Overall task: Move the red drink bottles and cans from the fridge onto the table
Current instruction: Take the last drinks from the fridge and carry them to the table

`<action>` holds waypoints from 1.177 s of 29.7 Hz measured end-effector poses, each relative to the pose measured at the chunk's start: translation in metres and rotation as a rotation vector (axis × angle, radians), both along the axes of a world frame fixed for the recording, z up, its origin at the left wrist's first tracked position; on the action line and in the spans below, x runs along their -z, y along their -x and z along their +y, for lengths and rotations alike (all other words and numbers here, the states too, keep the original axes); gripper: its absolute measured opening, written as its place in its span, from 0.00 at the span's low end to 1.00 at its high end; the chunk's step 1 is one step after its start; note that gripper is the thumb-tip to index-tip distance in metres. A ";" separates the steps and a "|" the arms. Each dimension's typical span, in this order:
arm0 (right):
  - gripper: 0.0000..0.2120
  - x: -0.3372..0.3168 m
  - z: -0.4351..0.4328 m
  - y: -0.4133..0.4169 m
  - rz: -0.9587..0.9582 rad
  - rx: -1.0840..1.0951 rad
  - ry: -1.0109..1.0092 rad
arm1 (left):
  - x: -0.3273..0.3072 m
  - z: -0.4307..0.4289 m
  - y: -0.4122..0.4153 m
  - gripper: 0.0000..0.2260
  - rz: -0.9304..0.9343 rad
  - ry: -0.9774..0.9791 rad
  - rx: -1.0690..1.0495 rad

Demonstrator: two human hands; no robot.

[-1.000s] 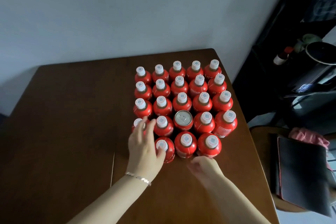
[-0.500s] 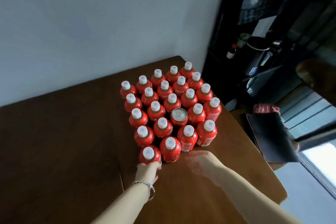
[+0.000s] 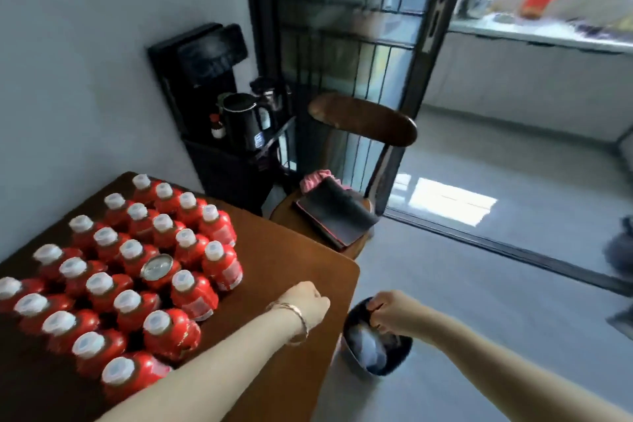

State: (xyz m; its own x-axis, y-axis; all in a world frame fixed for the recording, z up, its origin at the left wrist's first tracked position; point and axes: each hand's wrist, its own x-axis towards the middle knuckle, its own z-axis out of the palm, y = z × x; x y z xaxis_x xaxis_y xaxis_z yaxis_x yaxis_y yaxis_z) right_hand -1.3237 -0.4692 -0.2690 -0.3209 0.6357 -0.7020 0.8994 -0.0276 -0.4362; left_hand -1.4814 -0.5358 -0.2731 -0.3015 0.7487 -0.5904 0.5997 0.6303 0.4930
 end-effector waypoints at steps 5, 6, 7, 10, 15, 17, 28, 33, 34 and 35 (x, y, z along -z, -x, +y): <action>0.18 -0.035 0.023 -0.150 -0.111 0.184 -0.153 | -0.022 0.084 -0.138 0.09 0.095 -0.044 0.509; 0.19 -0.042 0.026 -0.188 -0.130 0.227 -0.171 | -0.027 0.097 -0.173 0.10 0.109 -0.063 0.592; 0.19 -0.049 0.028 -0.228 -0.156 0.266 -0.191 | -0.033 0.109 -0.209 0.12 0.120 -0.091 0.672; 0.19 -0.067 0.028 -0.352 -0.266 0.376 -0.254 | -0.053 0.141 -0.323 0.13 0.180 -0.184 0.890; 0.17 -0.110 0.024 -0.529 -0.441 0.542 -0.351 | -0.094 0.185 -0.512 0.13 0.236 -0.392 1.077; 0.15 -0.131 0.026 -0.591 -0.481 0.608 -0.400 | -0.117 0.200 -0.586 0.13 0.248 -0.465 1.151; 0.14 -0.227 0.067 -0.873 -0.763 0.940 -0.530 | -0.220 0.300 -0.918 0.13 0.250 -0.823 1.483; 0.13 -0.272 0.081 -0.974 -0.845 1.174 -0.641 | -0.262 0.349 -1.040 0.09 0.041 -0.975 1.516; 0.13 -0.281 0.084 -0.991 -0.866 1.213 -0.658 | -0.269 0.355 -1.064 0.08 0.011 -1.000 1.540; 0.12 -0.288 0.086 -1.009 -0.887 1.249 -0.673 | -0.277 0.360 -1.088 0.08 -0.011 -1.027 1.570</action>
State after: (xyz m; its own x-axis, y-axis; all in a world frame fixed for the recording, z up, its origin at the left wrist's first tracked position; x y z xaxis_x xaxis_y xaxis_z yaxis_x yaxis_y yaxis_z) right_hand -0.3145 -0.3831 0.0192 0.9009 0.4201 0.1089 0.4285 -0.9008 -0.0698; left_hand -0.3933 -0.1758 0.0034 0.9227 0.3214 0.2129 0.2576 -0.9249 0.2798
